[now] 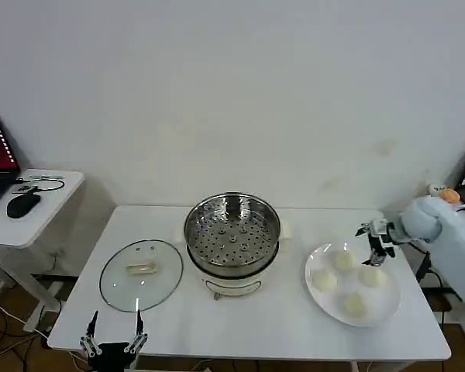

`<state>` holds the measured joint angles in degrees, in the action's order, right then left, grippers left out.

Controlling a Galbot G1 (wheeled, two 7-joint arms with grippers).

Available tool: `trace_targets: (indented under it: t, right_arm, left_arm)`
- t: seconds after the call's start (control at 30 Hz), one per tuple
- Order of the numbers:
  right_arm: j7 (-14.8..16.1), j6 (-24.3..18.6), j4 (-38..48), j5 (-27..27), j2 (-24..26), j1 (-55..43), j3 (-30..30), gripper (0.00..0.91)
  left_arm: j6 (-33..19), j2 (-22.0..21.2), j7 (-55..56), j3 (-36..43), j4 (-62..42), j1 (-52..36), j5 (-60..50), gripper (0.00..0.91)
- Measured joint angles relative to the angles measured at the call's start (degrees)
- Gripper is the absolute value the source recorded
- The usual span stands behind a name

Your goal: Take steamed baozi put them in steamer then cover it.

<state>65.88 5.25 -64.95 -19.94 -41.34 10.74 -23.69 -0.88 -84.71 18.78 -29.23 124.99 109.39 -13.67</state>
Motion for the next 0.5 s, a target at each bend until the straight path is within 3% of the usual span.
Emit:
trace_targets:
  t: [0.37,0.5]
  right_arm:
    - [1.0,-0.3,7.7,-1.9,-5.2,-3.5,-5.9,0.907]
    - [1.0,-0.3,9.0,-2.8,-6.1,-3.7,-6.6,0.776]
  left_arm:
    - [0.2,-0.3,0.1,-0.2,-0.5,-0.1,0.0,0.907]
    - [0.2,-0.3,0.3,-0.2,-0.5,0.1,0.0,0.907]
